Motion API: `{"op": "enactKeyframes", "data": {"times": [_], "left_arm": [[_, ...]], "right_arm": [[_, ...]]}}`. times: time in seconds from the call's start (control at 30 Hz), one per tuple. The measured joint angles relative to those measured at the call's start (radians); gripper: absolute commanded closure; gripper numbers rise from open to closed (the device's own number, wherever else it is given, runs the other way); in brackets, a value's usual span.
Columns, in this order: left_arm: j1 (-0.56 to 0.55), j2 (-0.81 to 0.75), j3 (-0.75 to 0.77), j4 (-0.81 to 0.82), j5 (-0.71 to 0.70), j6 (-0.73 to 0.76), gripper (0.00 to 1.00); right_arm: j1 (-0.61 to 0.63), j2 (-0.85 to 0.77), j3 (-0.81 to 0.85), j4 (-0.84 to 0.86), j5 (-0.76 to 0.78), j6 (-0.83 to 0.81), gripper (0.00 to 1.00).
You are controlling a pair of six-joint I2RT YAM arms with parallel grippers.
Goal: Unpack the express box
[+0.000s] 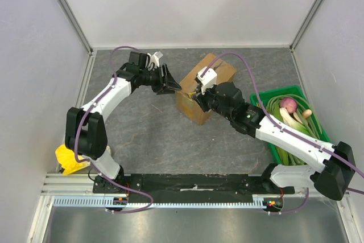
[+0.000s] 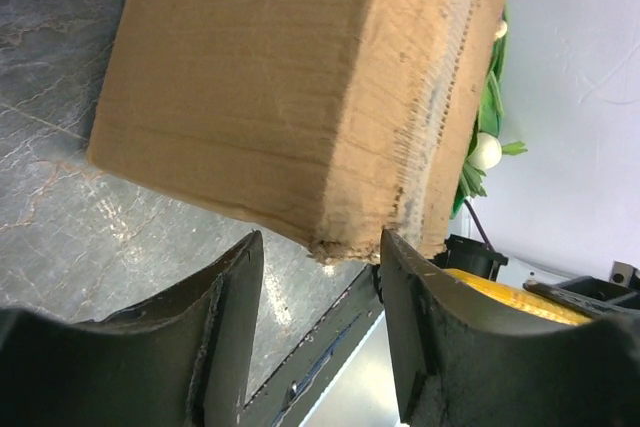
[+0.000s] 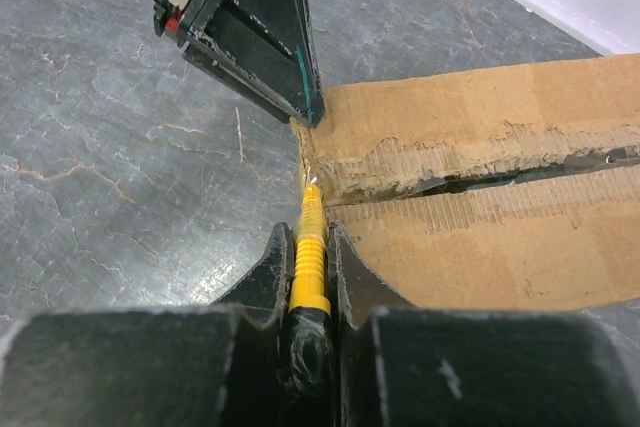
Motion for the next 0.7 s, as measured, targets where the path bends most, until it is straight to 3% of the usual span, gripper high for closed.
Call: {"op": "enactKeyframes", "data": {"times": [0.4, 0.7], "left_arm": [[-0.008, 0.027, 0.014, -0.034, -0.042, 0.000, 0.67], [-0.009, 0.039, 0.035, -0.052, -0.045, 0.000, 0.71]], "right_arm": [[0.000, -0.002, -0.002, 0.010, 0.024, 0.000, 1.00], [0.000, 0.007, -0.014, 0.016, 0.023, 0.000, 1.00]]}}
